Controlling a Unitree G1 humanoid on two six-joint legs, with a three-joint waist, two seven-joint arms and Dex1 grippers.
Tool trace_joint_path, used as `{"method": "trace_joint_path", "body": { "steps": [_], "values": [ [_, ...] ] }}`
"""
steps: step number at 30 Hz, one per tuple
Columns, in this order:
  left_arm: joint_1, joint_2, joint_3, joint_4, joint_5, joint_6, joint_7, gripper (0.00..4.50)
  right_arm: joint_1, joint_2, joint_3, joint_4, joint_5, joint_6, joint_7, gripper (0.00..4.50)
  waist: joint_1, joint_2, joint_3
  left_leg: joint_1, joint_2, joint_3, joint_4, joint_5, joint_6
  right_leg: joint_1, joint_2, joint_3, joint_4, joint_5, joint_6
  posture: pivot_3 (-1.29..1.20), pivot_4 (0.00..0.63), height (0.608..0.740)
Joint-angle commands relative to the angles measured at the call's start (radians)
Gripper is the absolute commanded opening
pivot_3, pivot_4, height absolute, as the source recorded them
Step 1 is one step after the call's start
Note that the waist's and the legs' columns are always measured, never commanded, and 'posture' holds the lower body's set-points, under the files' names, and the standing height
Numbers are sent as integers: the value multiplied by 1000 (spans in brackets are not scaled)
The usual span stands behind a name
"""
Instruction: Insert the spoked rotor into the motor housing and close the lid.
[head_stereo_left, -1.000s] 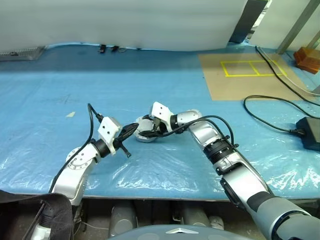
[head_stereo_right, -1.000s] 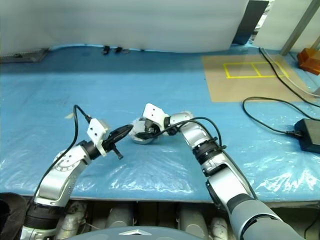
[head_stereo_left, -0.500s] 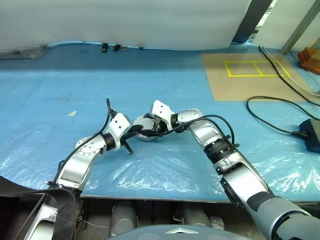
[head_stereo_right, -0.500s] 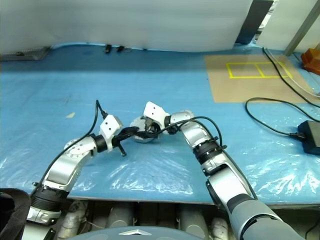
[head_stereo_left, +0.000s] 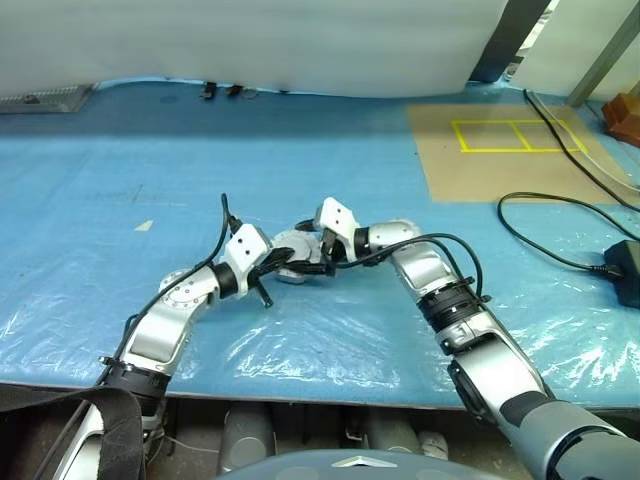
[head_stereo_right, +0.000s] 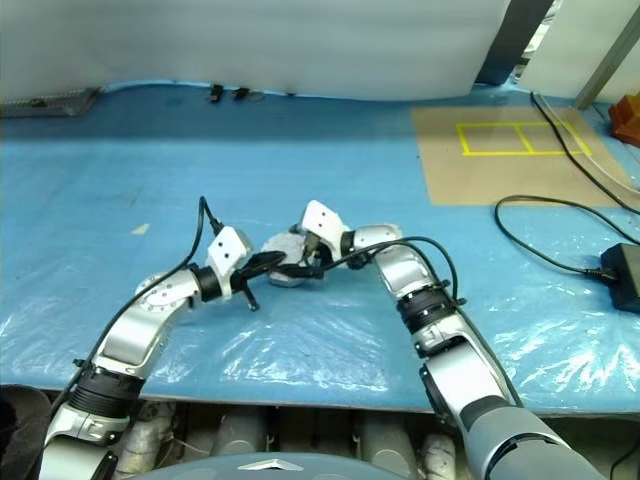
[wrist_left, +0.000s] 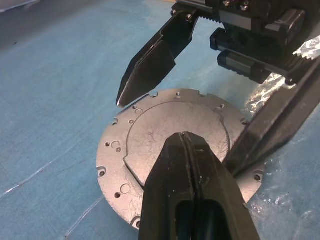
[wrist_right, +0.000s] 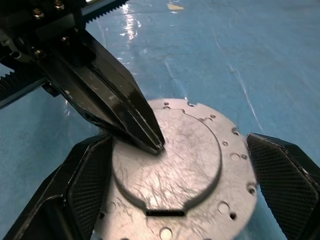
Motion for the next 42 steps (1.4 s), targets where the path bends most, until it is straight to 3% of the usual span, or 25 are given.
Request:
{"method": "trace_joint_path", "body": {
  "steps": [1, 8, 18, 25, 32, 35, 42],
  "values": [
    [33, 9, -28, 23, 13, 13, -19, 0, -31, -6, -113, -38, 76, 29, -45, 4476, 0, 0, 0, 0, 0, 0, 0, 0, 0, 0, 0, 0, 0, 0, 0, 0, 150, 740],
    [37, 26, 4, 31, 11, 6, -16, 0, 0, -24, -209, -125, 227, 381, -45, 4476, 2, 0, 0, 1, 0, 0, -1, 0, 0, 1, 0, 0, -1, 0, 0, 0, 150, 740],
    [43, 22, 5, 31, 7, 0, -15, 0, -4, -45, -235, -159, 323, 810, -110, 4476, 2, 1, 0, 2, 0, 0, -1, 2, -4, 3, 0, 0, -2, 0, 0, 0, 150, 740],
    [43, 23, 14, 32, 6, -2, -10, 0, 16, 46, -295, -235, 428, 1063, -217, 4476, 3, 1, 0, 2, 0, 0, -2, 2, -4, 3, 0, 0, -2, 0, 0, 0, 150, 740],
    [30, 24, 46, 49, 6, -7, 9, 0, 31, 173, -450, -257, 518, 1266, -334, 4476, 0, 1, 0, 2, 0, 0, -4, 2, -5, 3, 1, 0, -3, 0, 0, 0, 150, 740],
    [27, 25, 52, 52, 7, -8, 11, 0, 21, 207, -554, -224, 544, 1301, -379, 3922, 1, 1, 0, 2, 0, -1, -5, 3, -5, 2, 0, 0, -3, 0, 0, 0, 150, 740],
    [17, 20, 57, 65, 10, -14, 12, 0, 8, 221, -616, -194, 549, 1300, -441, 1472, 3, 2, 0, 2, 0, -1, -5, 3, -5, 1, 0, 0, -4, 0, 1, 0, 150, 740]
  ]
}}
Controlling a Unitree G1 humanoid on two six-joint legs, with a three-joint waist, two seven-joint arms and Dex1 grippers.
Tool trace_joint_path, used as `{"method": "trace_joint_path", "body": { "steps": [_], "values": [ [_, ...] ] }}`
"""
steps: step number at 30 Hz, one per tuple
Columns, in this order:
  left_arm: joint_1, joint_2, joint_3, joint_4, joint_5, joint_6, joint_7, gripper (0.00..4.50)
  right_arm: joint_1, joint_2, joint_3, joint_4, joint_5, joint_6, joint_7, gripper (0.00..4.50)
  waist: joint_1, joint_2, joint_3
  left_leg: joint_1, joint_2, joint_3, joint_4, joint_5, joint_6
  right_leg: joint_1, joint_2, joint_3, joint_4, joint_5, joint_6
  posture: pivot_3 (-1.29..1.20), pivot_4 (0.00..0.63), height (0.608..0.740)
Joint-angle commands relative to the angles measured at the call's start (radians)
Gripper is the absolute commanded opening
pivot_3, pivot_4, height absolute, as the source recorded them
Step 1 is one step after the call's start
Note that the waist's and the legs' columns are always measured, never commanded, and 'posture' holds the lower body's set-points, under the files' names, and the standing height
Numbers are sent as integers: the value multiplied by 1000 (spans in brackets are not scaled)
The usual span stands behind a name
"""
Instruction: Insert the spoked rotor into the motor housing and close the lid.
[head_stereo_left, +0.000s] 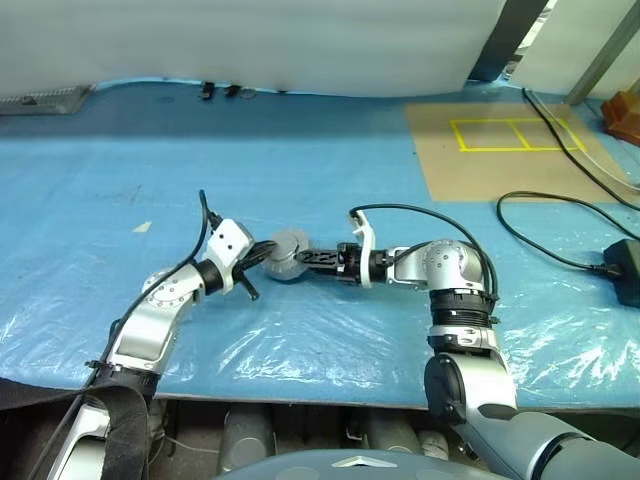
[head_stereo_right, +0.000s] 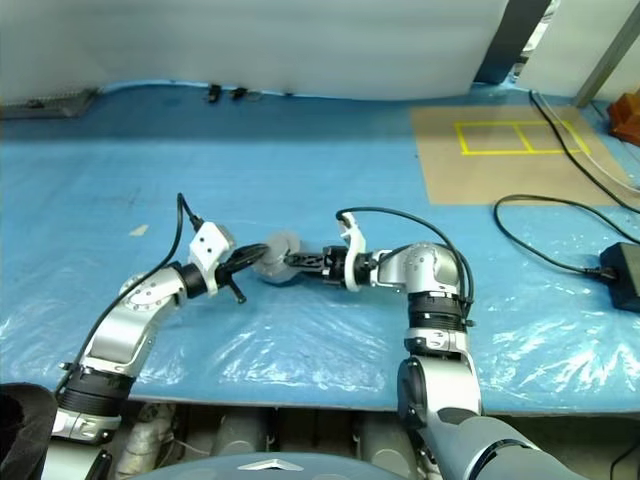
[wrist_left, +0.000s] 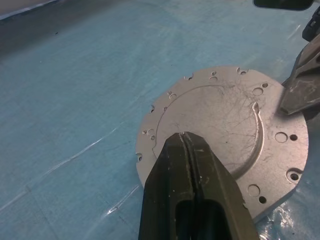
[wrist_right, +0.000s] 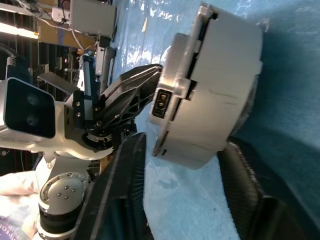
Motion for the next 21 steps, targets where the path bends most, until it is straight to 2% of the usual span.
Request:
{"method": "trace_joint_path", "body": {
  "steps": [1, 2, 6, 9, 13, 17, 21],
  "values": [
    [6, 2, -18, 28, 12, 9, -6, 0, -29, 17, -20, -18, 51, 9, -13, 1181, 1, 0, 0, 0, 0, 0, 0, 0, 0, 0, 0, 0, 0, 0, 0, 0, 150, 740],
    [3, 1, -18, 30, 13, 8, -6, 0, -27, 15, -11, -19, 48, 12, -19, 1055, 1, 0, 0, 0, 0, 0, 0, 0, 0, 0, 0, 0, 0, 0, 0, 0, 150, 740],
    [-7, -16, 3, 32, 3, -1, 12, 0, -23, 12, 8, -2, 35, 1, -40, 1046, 1, 1, 0, 0, 0, 0, 0, 0, 0, 0, 0, 0, 0, 0, 0, 0, 150, 740],
    [-15, -83, 88, 12, -80, 31, 77, 0, -29, 16, -7, 9, 44, -20, -43, 1046, -1, 1, 0, 0, 0, 0, 0, 0, 0, 0, 0, 0, 0, 0, 0, 0, 150, 740],
    [49, -147, 238, -89, -276, 137, 124, 0, -67, 40, -94, 29, 104, -53, -28, 1046, -5, 0, 0, -3, 1, 0, 0, 0, 0, -3, 0, 0, 0, 0, 0, 0, 150, 740],
    [143, -189, 353, -178, -443, 221, 175, 0, -81, 51, -111, 37, 131, -77, -20, 1046, -4, 0, 0, -16, 0, 1, 1, 0, -1, -15, 1, 0, 1, 1, 0, 0, 150, 740],
    [225, -215, 429, -235, -549, 264, 224, 0, -118, 80, -158, 63, 171, -113, -31, 1046, 0, 0, 1, -19, 1, 1, 1, -1, -2, -15, 2, -2, 0, 1, 0, 0, 150, 740]
  ]
}}
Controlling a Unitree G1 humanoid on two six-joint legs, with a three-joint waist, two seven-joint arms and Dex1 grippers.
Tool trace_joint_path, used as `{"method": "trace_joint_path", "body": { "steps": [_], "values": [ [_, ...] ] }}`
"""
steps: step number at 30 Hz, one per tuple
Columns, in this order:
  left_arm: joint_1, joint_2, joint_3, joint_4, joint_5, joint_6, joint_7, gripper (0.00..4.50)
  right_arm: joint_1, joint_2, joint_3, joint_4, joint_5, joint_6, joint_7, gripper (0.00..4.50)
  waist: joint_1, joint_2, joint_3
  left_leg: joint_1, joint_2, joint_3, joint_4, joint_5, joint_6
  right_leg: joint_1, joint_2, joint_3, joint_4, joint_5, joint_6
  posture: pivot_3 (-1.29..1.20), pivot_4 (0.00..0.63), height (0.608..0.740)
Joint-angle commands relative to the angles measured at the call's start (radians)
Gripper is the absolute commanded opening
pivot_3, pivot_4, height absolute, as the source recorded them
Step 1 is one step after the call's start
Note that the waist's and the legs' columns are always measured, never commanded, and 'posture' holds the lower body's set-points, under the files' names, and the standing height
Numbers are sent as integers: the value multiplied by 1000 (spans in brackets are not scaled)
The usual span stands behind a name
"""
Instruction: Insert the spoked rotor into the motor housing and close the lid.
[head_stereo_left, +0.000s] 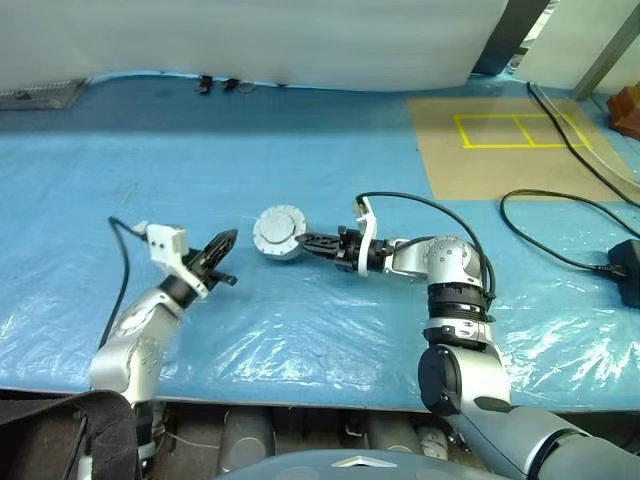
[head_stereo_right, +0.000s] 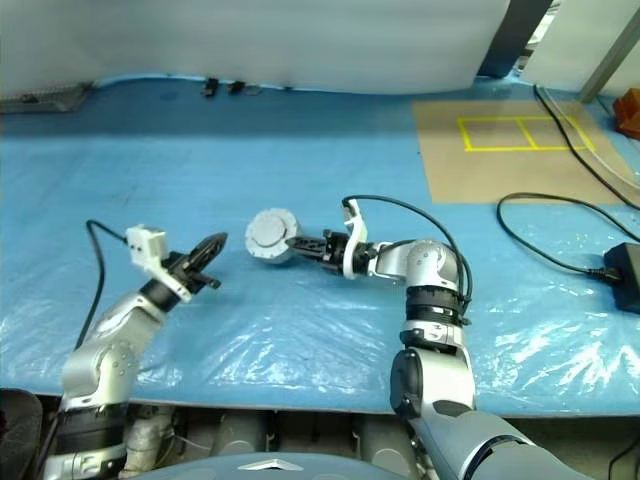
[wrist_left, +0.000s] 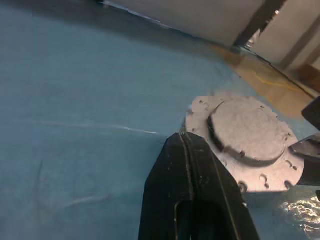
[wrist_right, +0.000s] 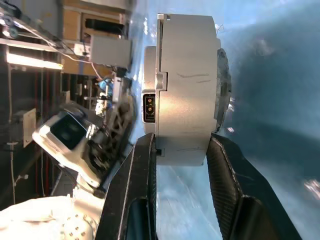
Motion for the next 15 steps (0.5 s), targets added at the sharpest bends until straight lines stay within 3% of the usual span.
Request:
{"method": "trace_joint_path", "body": {
  "steps": [1, 4, 11, 15],
  "values": [
    [54, -26, 66, -87, -115, 31, 38, 0, -75, 46, -55, 4, 103, -46, 17, 1046, 0, 0, 0, 0, 0, 0, 0, 0, 0, 0, 0, 0, 0, 0, 0, 0, 150, 740],
    [70, -72, 64, -124, -203, 60, 67, 595, -95, 60, -56, 23, 114, -72, 14, 1046, 3, 0, 0, 0, 0, 0, 1, 0, 0, 0, 0, 0, 0, 0, 0, 0, 150, 740],
    [43, -224, 79, -175, -442, 93, 219, 3011, -105, 73, -9, 35, 123, -159, 40, 1046, 9, 0, 0, 0, 0, 0, 4, 0, 0, 1, -1, 0, 1, 0, 0, 0, 150, 740],
    [45, -243, 71, -177, -554, 124, 266, 4377, -86, 64, 54, 2, 116, -171, 76, 1046, 8, -1, 1, -1, 0, 0, 4, 0, 0, 1, 0, 0, 0, 0, 1, 0, 150, 740]
  ]
}}
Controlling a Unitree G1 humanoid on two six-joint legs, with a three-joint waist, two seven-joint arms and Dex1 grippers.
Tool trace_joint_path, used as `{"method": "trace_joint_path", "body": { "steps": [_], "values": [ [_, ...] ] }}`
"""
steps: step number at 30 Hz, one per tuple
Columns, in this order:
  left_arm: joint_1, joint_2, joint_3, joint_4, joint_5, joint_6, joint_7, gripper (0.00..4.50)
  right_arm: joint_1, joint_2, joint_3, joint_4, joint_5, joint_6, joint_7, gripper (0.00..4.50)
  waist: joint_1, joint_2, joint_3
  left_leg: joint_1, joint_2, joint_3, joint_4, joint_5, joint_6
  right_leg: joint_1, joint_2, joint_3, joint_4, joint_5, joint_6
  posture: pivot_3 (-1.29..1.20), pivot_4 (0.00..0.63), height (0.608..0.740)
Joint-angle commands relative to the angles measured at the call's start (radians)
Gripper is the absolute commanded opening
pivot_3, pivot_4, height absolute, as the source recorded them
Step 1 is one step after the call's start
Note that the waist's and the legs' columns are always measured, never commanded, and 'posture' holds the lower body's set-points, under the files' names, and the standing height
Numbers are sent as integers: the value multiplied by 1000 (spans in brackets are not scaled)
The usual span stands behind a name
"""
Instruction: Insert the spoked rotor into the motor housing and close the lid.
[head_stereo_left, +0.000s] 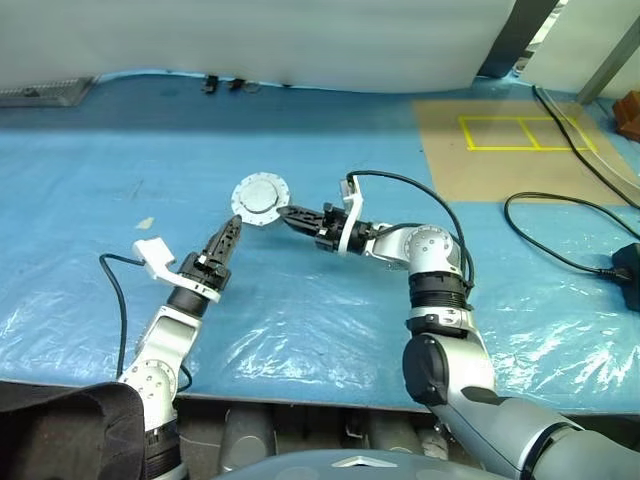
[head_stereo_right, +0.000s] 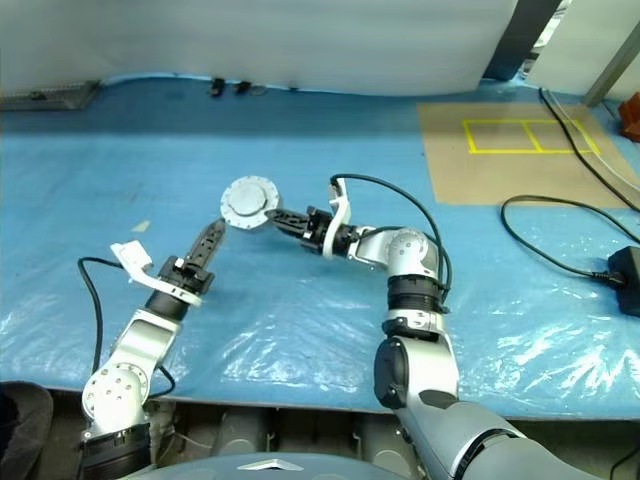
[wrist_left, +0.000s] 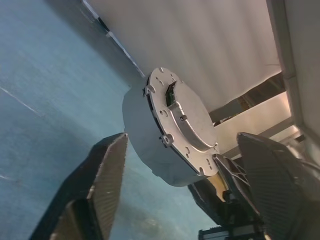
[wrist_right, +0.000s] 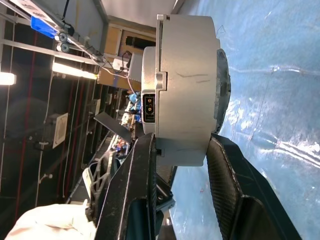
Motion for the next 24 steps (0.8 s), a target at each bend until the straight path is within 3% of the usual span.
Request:
{"method": "trace_joint_path", "body": {
  "steps": [1, 17, 20, 24],
  "values": [
    [3, 4, 1, -39, -105, 27, 35, 4451, -12, 3, 51, -71, 65, -20, 73, 1046, -3, 0, 0, 0, 0, 0, 0, 0, 0, 0, 0, 0, 0, 0, 0, 0, 150, 740],
    [-93, -18, -6, 37, -204, -14, 92, 4451, 36, -9, 125, -176, 179, 64, 122, 1046, -5, 0, 0, 0, 0, -1, 2, 0, 0, 0, 1, 0, 1, 3, 5, 0, 150, 740],
    [-110, -31, 9, 53, -228, -36, 93, 3884, 38, -3, 120, -172, 181, 57, 106, 1046, -5, 0, 0, 0, 0, -1, 2, 0, 0, 1, 1, 0, 1, 3, 5, 0, 150, 740],
    [-104, -12, -12, 47, -242, -13, 69, 2609, 37, 1, 118, -166, 182, 49, 98, 1046, -5, -1, 0, 0, -1, -1, 3, 0, 0, 1, 1, 0, 1, 4, 6, 0, 150, 740]
  ]
}}
